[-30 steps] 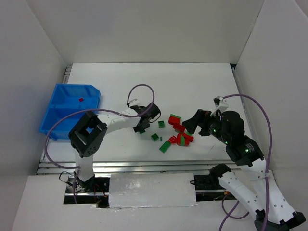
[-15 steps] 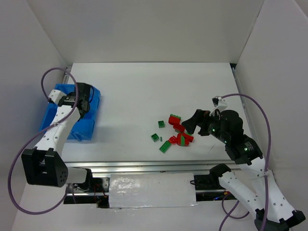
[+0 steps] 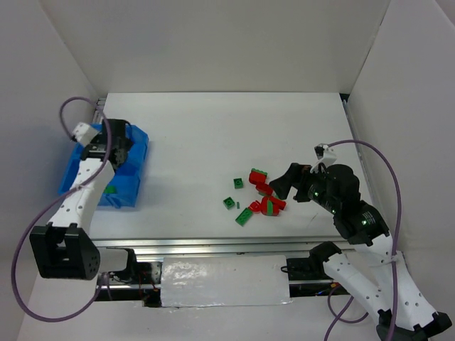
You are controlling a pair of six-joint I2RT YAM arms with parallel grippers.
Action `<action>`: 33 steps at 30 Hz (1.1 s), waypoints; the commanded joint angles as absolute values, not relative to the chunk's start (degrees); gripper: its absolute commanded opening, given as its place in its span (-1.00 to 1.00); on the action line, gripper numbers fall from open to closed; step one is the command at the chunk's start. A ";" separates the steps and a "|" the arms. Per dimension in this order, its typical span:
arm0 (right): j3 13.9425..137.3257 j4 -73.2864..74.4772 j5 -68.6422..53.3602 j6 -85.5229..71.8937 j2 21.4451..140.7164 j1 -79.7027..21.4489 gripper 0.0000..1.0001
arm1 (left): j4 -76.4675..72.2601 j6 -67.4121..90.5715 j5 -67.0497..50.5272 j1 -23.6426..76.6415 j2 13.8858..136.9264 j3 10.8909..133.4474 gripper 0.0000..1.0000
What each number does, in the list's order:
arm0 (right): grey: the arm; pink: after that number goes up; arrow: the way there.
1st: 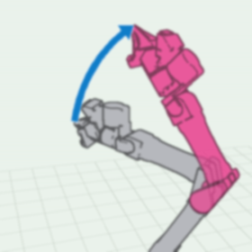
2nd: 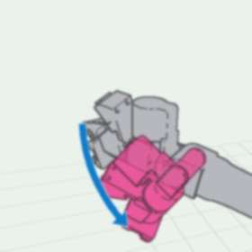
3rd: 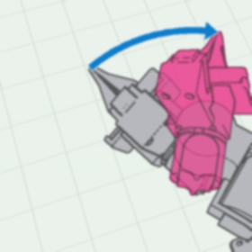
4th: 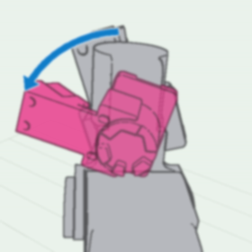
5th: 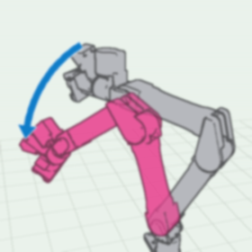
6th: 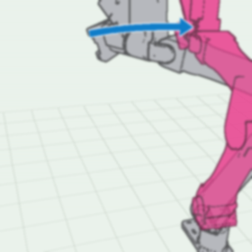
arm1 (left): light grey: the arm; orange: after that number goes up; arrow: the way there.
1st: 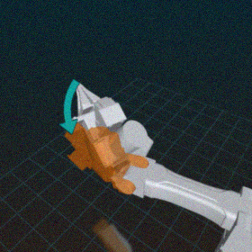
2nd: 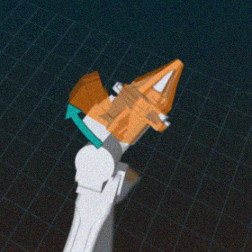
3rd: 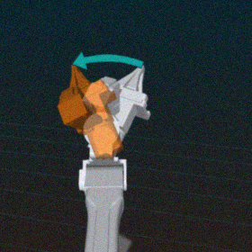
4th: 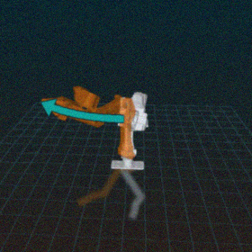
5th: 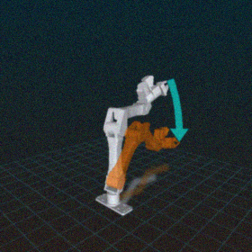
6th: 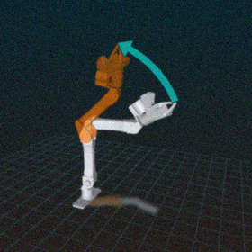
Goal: Sort the legos into containers by color
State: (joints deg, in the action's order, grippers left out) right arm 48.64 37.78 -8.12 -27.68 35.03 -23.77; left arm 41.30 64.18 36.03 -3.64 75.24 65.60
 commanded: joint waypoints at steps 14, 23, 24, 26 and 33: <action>50.36 40.60 2.99 -31.99 31.03 -24.26 0.99 | 41.48 61.96 36.74 48.95 114.16 98.94 0.99; 49.83 40.43 1.94 -31.11 30.32 -24.43 0.99 | 36.23 62.93 32.35 49.57 117.86 94.93 0.87; 49.75 40.26 1.50 -31.11 30.24 -24.35 0.99 | 35.25 62.41 31.04 49.57 118.56 94.57 0.84; 49.31 39.55 1.06 -31.20 30.32 -24.35 0.99 | 34.89 62.05 30.24 49.57 119.70 95.09 0.80; 48.16 38.32 -1.67 -31.03 30.94 -24.35 0.99 | 35.69 61.52 29.44 49.57 123.31 96.68 0.67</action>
State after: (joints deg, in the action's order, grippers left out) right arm 48.60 40.71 -0.27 -31.88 30.83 -24.01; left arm 35.73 61.65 29.74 49.54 121.91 95.26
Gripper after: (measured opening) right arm 0.994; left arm 0.840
